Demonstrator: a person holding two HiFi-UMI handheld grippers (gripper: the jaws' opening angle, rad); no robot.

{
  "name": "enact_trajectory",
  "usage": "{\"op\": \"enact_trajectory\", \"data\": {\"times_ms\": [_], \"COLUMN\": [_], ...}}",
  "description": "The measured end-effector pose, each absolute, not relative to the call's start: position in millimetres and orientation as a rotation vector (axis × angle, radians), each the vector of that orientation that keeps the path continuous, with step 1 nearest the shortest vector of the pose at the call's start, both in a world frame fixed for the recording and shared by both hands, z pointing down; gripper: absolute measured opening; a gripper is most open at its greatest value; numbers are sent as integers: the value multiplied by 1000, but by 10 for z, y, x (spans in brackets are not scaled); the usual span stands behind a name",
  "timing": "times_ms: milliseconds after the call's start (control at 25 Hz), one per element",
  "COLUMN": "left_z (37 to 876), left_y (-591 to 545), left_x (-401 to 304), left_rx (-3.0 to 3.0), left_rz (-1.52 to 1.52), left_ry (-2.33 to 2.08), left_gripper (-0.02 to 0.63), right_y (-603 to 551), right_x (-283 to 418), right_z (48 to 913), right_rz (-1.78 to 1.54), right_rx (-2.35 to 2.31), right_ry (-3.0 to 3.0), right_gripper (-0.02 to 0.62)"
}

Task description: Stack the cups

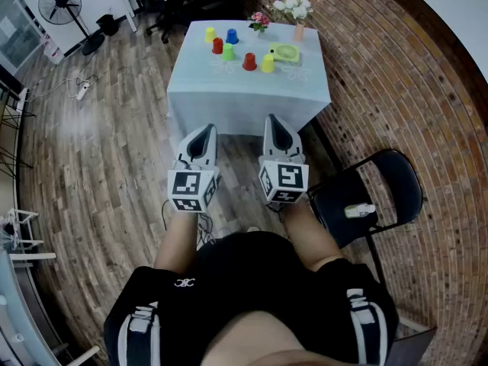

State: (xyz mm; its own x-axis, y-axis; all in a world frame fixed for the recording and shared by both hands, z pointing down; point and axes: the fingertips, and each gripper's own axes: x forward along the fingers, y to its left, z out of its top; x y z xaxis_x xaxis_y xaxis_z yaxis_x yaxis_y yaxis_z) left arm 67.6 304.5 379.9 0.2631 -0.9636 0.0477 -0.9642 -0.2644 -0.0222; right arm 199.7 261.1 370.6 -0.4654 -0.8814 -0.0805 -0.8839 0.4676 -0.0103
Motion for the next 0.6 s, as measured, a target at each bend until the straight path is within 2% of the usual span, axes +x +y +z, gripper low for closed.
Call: {"op": "enact_trajectory", "data": {"times_ms": [600], "left_z": [3708], "left_y": [3535], "left_x": [496], "left_rx": [2503], "left_rz": [60], "left_ry": [-1881], "left_gripper": [2], "right_y": [3130], "right_x": [1767], "right_z": [3607], "right_rz": [69], "right_rx": [-1601], "right_ry": [2580], "right_gripper": [0]}}
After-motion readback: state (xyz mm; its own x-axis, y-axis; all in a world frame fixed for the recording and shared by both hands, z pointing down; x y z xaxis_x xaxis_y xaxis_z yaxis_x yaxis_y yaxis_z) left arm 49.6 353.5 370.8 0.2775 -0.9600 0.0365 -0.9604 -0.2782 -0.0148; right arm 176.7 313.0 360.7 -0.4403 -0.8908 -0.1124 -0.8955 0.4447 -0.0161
